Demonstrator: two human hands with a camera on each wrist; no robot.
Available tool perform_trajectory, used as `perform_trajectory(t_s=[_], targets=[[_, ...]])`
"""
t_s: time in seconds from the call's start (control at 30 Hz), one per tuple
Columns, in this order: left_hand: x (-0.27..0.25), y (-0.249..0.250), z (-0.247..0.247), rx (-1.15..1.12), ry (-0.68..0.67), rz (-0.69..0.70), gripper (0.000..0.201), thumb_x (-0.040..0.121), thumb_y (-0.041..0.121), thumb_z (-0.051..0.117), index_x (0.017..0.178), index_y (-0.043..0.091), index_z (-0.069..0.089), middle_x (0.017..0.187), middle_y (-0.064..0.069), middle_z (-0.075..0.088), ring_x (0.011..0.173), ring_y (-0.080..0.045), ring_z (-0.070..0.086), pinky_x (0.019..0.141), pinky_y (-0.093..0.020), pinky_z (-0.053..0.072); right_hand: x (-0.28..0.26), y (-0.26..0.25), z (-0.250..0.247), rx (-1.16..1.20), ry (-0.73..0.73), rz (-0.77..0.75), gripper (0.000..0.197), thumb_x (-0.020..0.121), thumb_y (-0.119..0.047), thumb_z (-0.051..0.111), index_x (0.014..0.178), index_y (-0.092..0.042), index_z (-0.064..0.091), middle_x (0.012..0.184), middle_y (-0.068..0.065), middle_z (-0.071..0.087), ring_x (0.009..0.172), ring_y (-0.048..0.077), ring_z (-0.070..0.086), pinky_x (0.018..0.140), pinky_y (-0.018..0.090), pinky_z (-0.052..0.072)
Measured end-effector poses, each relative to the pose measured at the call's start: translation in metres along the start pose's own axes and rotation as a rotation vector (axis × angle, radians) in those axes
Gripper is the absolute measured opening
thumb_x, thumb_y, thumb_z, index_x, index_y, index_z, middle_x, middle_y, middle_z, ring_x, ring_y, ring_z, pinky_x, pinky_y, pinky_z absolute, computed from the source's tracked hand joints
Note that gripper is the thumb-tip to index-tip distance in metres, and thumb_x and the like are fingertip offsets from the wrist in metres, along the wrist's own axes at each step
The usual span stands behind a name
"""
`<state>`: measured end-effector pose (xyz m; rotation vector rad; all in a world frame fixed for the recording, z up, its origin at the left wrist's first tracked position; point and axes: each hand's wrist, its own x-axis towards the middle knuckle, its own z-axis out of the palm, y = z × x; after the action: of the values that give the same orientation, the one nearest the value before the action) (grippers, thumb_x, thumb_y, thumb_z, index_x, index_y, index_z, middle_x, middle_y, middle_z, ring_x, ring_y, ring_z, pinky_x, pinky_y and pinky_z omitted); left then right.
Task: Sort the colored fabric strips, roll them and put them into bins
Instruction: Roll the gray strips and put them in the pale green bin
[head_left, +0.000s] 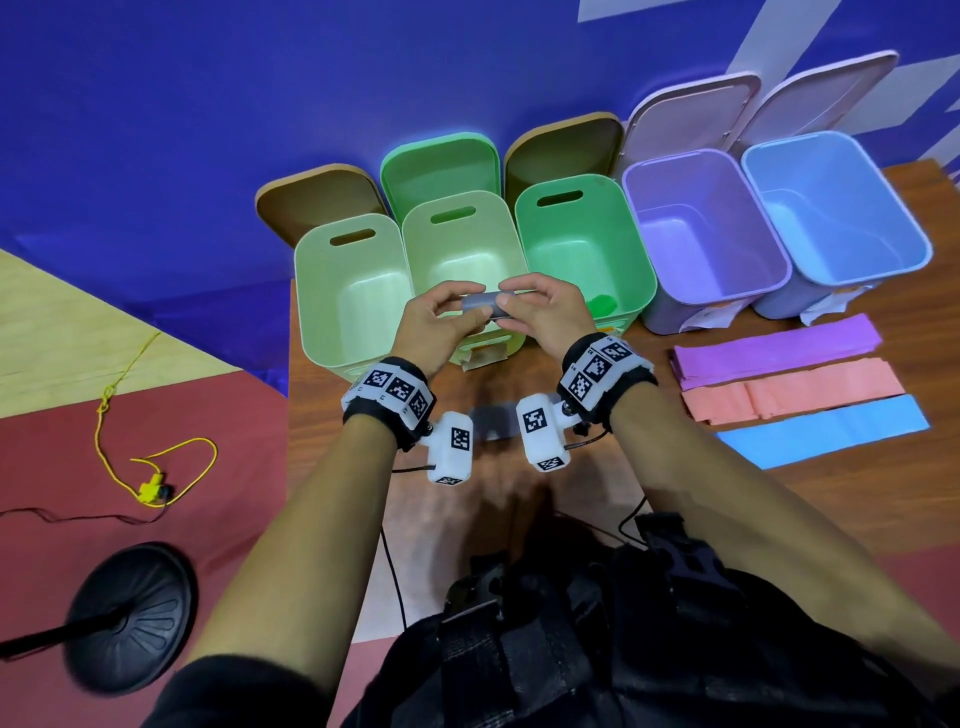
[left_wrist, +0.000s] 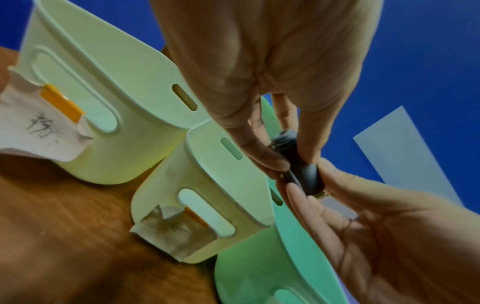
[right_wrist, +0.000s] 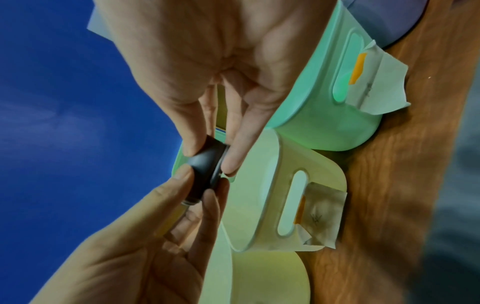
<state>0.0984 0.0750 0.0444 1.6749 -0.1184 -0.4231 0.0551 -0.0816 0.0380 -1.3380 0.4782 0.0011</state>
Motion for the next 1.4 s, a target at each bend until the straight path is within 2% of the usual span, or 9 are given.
perform_trajectory(t_s=[0.2,0.3,0.4,0.53,0.67,0.9,1.17,1.3,1.4], targets=[[0.021,-0.020,-0.008,0.114,0.014,-0.051,0.023,0.085,0.008,0.075,0.108,0.008,0.069,0.098,-0.012,0.067,0.071,-0.014,0.066,0.078,-0.028,0.058,0.022,0.014,0.011,-0.143,-0.026,0.055,0.018,0.095,0.005,0.057,0.109,-0.004,0.065,0.107,0.016,0.062,0.097,0.026,0.067,0.082,0.024,0.059],[0.031,-0.032,-0.012,0.155,0.002,-0.069,0.021,0.085,0.012,0.075,0.105,0.011,0.069,0.096,-0.010,0.068,0.076,-0.020,0.067,0.078,-0.035,0.059,0.031,0.018,0.012,-0.240,-0.042,0.074,0.029,0.090,0.012,0.055,0.112,-0.005,0.066,0.110,0.015,0.063,0.101,0.027,0.066,0.086,0.029,0.059],[0.038,-0.039,-0.014,0.150,0.014,-0.099,0.017,0.089,0.012,0.072,0.104,0.014,0.068,0.096,-0.013,0.067,0.080,-0.023,0.068,0.073,-0.032,0.059,0.037,0.022,0.014,-0.250,-0.042,0.092,0.033,0.088,0.014,0.055,0.110,-0.009,0.065,0.113,0.017,0.064,0.102,0.029,0.067,0.088,0.033,0.059],[0.043,-0.042,-0.016,0.175,0.027,-0.115,0.014,0.089,0.013,0.071,0.103,0.016,0.067,0.087,-0.008,0.069,0.077,-0.019,0.068,0.064,-0.029,0.059,0.044,0.026,0.016,-0.291,-0.019,0.101,0.030,0.089,0.009,0.060,0.109,-0.012,0.067,0.110,0.013,0.067,0.094,0.027,0.069,0.079,0.032,0.061],[0.045,-0.044,-0.015,0.234,0.030,-0.160,0.017,0.086,0.012,0.073,0.102,0.013,0.069,0.094,-0.008,0.073,0.080,-0.018,0.070,0.060,-0.029,0.059,0.046,0.025,0.015,-0.352,-0.027,0.122,0.027,0.088,0.008,0.060,0.105,-0.012,0.069,0.105,0.011,0.067,0.086,0.021,0.067,0.067,0.026,0.059],[0.045,-0.043,-0.017,0.274,0.006,-0.210,0.015,0.084,0.008,0.074,0.097,0.012,0.069,0.096,-0.010,0.070,0.084,-0.018,0.069,0.068,-0.034,0.062,0.049,0.025,0.017,-0.436,-0.007,0.165,0.023,0.085,0.000,0.065,0.085,-0.022,0.073,0.088,0.002,0.070,0.081,0.026,0.072,0.083,0.040,0.061],[0.044,-0.040,-0.017,0.345,0.006,-0.216,0.013,0.089,0.010,0.063,0.098,0.012,0.073,0.086,-0.002,0.070,0.076,-0.019,0.068,0.071,-0.032,0.061,0.042,0.022,0.016,-0.442,-0.016,0.139,0.026,0.088,-0.001,0.060,0.085,-0.022,0.074,0.102,0.003,0.070,0.084,0.027,0.073,0.086,0.046,0.059],[0.040,-0.037,-0.016,0.359,0.000,-0.188,0.013,0.089,0.009,0.063,0.097,0.013,0.073,0.082,0.000,0.068,0.073,-0.014,0.066,0.062,-0.020,0.057,0.040,0.020,0.013,-0.389,-0.007,0.130,0.024,0.089,0.000,0.060,0.085,-0.019,0.074,0.101,0.005,0.069,0.085,0.019,0.069,0.083,0.039,0.061],[0.037,-0.034,-0.016,0.334,0.006,-0.164,0.015,0.088,0.007,0.062,0.093,0.015,0.073,0.084,-0.006,0.068,0.075,-0.017,0.066,0.064,-0.024,0.058,0.035,0.018,0.011,-0.343,-0.006,0.115,0.018,0.089,0.000,0.061,0.088,-0.013,0.073,0.099,0.010,0.073,0.092,0.022,0.070,0.075,0.029,0.060]])
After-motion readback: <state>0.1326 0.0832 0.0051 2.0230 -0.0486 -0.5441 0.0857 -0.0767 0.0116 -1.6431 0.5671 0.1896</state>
